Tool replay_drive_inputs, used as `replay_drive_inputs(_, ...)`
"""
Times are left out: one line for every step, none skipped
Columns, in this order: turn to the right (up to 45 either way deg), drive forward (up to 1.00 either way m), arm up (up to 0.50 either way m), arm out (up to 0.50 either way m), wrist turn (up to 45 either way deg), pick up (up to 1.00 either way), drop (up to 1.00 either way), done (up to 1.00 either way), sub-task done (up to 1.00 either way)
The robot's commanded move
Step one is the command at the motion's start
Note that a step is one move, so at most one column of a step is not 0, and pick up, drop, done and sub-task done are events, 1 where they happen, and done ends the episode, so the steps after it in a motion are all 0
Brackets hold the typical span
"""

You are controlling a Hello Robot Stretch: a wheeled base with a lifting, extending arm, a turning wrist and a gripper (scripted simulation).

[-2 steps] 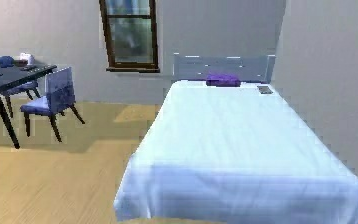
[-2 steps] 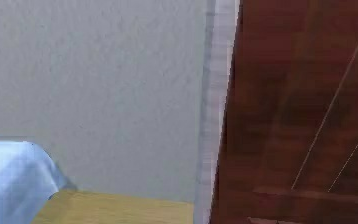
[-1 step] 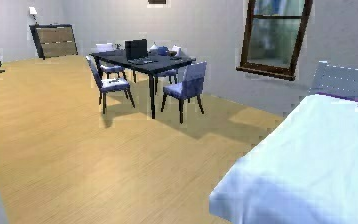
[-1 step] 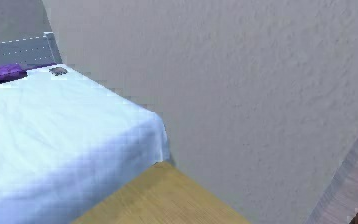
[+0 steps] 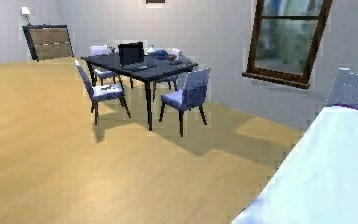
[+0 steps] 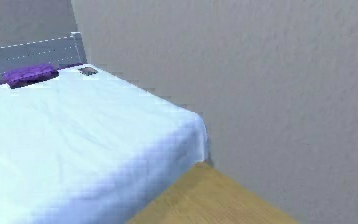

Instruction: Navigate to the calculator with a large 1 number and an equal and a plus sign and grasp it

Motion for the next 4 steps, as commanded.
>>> replay_drive_inputs(-18.0, 0.0, 0.0, 0.0, 0.0, 0.0, 0.0, 0.0, 0.0)
replay_drive_inputs(0.0, 1.0, 0.0, 0.0, 0.0, 0.0, 0.0, 0.0, 0.0)
replay_drive_inputs(-3.0, 0.0, 0.0, 0.0, 0.0, 0.0, 0.0, 0.0, 0.0)
replay_drive_inputs(0.0, 1.0, 0.0, 0.0, 0.0, 0.0, 0.0, 0.0, 0.0)
